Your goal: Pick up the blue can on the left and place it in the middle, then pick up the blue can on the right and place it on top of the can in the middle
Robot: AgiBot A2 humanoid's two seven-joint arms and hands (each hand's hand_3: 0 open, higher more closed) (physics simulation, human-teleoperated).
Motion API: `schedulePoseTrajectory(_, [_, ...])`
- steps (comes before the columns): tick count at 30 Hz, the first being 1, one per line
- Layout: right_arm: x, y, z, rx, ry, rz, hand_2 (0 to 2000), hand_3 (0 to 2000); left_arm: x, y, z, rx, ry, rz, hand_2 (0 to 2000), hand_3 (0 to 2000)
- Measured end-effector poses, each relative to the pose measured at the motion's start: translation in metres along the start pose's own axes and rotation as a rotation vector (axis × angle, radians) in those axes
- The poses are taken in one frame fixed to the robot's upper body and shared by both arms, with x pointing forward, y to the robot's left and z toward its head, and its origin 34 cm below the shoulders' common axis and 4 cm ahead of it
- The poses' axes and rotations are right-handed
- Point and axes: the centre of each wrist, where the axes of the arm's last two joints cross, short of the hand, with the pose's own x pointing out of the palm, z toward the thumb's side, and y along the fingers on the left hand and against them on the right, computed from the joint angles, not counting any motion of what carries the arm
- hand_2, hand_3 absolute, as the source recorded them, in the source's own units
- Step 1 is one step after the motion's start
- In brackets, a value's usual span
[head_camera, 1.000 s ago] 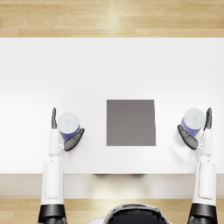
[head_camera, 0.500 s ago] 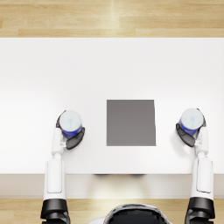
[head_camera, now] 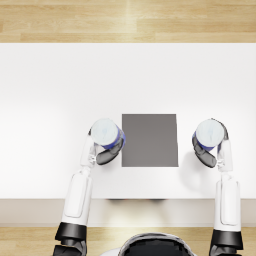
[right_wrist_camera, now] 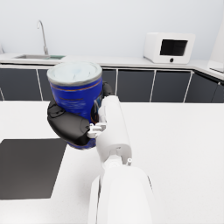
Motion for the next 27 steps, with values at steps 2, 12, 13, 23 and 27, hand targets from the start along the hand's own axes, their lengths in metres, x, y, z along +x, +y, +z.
schedulePoseTrajectory(2, [0.004,-0.001,0.008,-0.03,0.0,0.015,2000,1520,0.014,0.006,0.001,0.0,-0.04,-0.054,2000,1520])
schedulePoseTrajectory(12, [0.02,-0.007,0.028,-0.108,-0.008,0.07,2000,1520,0.071,0.039,-0.022,-0.013,-0.083,-0.199,2000,1520])
schedulePoseTrajectory(13, [0.022,-0.008,0.03,-0.116,-0.008,0.074,2000,1520,0.074,0.041,-0.025,0.023,-0.087,-0.203,2000,1520])
schedulePoseTrajectory(23, [0.046,-0.019,0.068,-0.254,-0.022,0.143,2000,1520,0.085,0.041,-0.074,-0.055,0.011,-0.276,2000,1520])
schedulePoseTrajectory(27, [0.057,-0.022,0.076,-0.282,-0.03,0.17,2000,1520,0.083,0.039,-0.085,-0.084,0.046,-0.284,2000,1520])
